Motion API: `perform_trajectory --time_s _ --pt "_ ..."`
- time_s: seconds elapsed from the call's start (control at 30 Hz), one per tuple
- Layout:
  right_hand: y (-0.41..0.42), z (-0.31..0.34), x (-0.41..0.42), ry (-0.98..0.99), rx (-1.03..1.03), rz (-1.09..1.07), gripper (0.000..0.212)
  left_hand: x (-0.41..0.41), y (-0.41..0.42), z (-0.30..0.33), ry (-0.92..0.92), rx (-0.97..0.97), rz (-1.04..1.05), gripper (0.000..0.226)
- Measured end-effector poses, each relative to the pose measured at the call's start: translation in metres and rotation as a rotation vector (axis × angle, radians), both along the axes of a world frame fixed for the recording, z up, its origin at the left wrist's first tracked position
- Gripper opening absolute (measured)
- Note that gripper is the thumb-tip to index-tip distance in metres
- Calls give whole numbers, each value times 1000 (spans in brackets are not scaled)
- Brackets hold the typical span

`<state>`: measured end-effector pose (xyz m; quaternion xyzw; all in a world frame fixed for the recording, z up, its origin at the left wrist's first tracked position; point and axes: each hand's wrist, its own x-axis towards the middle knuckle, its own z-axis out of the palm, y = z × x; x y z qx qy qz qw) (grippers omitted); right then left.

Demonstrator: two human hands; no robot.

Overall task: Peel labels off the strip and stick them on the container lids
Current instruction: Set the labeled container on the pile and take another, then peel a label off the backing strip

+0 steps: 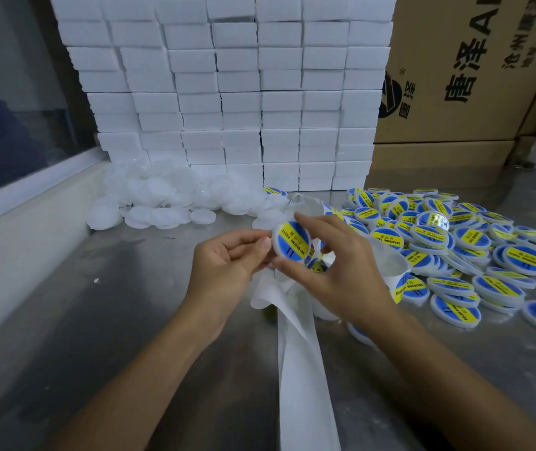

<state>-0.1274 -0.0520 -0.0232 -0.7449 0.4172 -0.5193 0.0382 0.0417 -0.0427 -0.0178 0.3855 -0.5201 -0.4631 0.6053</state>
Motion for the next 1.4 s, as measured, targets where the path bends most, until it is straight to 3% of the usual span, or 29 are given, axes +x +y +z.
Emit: perform_trajectory --time_s 0.1,0.17,0.3,0.4,0.5,0.73,0.87,1.07,1.13,1.23,1.4 --pt "-3 8 -14 -21 -2 -95 60 3 -7 -10 -298 -86 279 12" --pt "-10 12 -30 -50 51 -191 59 3 -8 -15 -471 -41 388 9" --pt "-24 13 -69 -166 83 -417 61 5 -9 -21 -715 150 314 25" --pt "-32 9 -93 -244 148 -551 63 4 -8 -21 -789 200 239 25" --pt "-39 -3 -105 -181 274 -679 65 4 -6 -21 -826 183 187 19" --pt "-41 -11 -113 -8 437 -837 26 5 -7 -29 -916 107 134 27" --pt "-37 -7 -105 74 423 -829 24 0 -7 -29 -933 46 141 24" --pt "-22 14 -84 74 202 -671 17 -5 5 -14 -702 -133 14 55" --pt "-16 23 -75 88 209 -522 11 -8 9 -11 -661 -143 -29 46" --pt "-9 29 -60 283 369 -315 12 -10 10 -14 -789 -129 -78 41" --pt "-3 25 -45 524 523 -179 22 -9 5 -24 -953 -91 -39 11"
